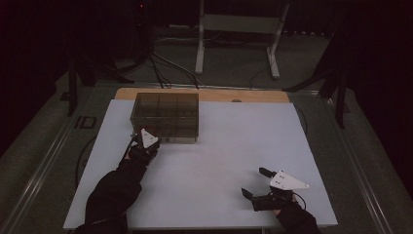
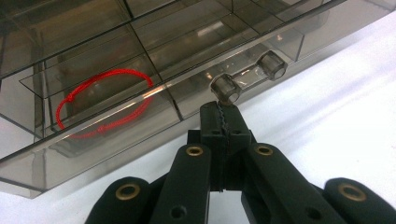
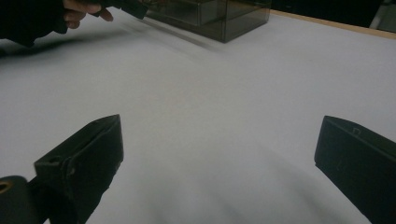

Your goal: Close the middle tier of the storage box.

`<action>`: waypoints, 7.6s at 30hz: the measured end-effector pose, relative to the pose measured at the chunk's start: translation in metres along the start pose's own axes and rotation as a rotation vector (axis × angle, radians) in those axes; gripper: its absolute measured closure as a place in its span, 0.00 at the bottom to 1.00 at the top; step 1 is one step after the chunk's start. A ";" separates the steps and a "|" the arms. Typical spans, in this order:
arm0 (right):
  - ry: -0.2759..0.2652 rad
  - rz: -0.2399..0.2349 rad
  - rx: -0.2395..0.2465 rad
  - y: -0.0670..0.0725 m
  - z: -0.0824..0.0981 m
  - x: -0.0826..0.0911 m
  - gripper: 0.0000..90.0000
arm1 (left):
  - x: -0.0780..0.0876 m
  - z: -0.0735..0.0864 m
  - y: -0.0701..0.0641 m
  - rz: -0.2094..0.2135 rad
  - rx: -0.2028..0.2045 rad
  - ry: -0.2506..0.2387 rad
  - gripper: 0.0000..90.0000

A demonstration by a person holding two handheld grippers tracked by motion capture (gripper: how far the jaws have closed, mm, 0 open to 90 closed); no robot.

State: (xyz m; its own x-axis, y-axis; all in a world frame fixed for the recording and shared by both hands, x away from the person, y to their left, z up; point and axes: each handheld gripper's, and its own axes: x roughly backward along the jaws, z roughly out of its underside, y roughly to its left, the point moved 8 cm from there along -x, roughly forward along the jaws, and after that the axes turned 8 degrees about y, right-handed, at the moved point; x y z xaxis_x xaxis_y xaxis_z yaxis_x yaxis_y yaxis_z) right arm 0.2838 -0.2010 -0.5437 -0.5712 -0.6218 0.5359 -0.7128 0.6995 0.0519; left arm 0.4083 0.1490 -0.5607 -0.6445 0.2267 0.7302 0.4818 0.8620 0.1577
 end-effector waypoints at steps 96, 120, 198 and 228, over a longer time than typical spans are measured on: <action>0.005 -0.001 -0.005 -0.001 0.002 0.001 0.01 | -0.023 -0.020 0.024 -0.052 0.042 0.020 1.00; 0.006 -0.004 -0.011 -0.001 0.003 0.001 0.01 | -0.029 -0.024 0.025 -0.059 0.021 0.035 1.00; 0.005 -0.001 -0.006 -0.001 0.002 0.000 0.01 | 0.008 -0.031 -0.002 0.105 0.043 0.082 0.04; 0.007 -0.003 -0.002 0.000 0.002 0.000 0.01 | 0.015 -0.041 -0.040 0.327 -0.076 0.060 0.01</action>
State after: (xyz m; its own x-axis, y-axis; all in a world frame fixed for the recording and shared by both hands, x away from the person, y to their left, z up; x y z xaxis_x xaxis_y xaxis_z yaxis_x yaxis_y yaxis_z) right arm 0.2833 -0.2020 -0.5453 -0.5665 -0.6211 0.5415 -0.7136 0.6984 0.0547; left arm 0.4034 0.0996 -0.5289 -0.4140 0.4563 0.7877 0.7013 0.7115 -0.0436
